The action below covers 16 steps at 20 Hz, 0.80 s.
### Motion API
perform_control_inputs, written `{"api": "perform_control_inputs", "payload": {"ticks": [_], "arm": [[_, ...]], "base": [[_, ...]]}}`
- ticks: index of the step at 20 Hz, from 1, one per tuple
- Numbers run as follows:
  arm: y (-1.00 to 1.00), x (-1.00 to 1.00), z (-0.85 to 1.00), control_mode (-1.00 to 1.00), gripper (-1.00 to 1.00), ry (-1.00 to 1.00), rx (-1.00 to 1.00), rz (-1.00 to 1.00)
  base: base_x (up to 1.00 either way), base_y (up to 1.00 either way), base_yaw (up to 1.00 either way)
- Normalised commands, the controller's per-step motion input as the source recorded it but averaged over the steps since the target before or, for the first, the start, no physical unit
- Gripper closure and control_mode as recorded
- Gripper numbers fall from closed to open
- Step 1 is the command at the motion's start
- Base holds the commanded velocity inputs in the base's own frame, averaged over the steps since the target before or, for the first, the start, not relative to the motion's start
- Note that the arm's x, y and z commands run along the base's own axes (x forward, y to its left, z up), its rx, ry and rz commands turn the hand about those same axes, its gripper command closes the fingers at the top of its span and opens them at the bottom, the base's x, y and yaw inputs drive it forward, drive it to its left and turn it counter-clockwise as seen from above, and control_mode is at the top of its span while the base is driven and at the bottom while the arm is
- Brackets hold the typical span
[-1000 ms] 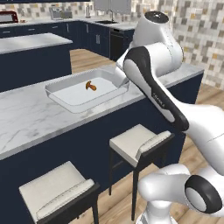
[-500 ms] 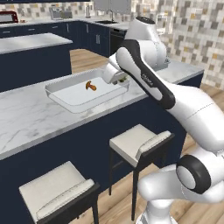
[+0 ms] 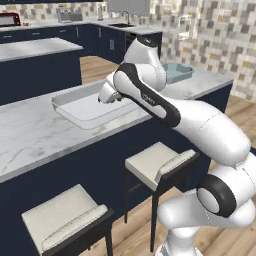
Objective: Place the cold items (mushroom and broccoli) from the fridge in one tupperware on the dining counter. Place the warm items (kebab skewer and hot dog) in the stove area in another tupperware.
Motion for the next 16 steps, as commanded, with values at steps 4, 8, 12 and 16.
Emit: {"api": "perform_control_inputs", "payload": {"ticks": [4, 8, 12, 16], "arm": [[0.31, 0.63, -0.47, -1.0, 1.0, 0.05, -0.03, 0.0], [0.1, 0.73, -0.38, -1.0, 1.0, 0.03, 0.0, 0.0], [0.0, 0.74, -0.09, -1.0, 1.0, 0.01, 0.0, 0.0], [0.12, 0.72, -0.28, -1.0, 1.0, 0.06, 0.0, 0.0]], "base": [[0.0, 0.0, 0.0], [0.0, 0.0, 0.0], [0.0, 0.0, 0.0], [0.0, 0.0, 0.0]]}}
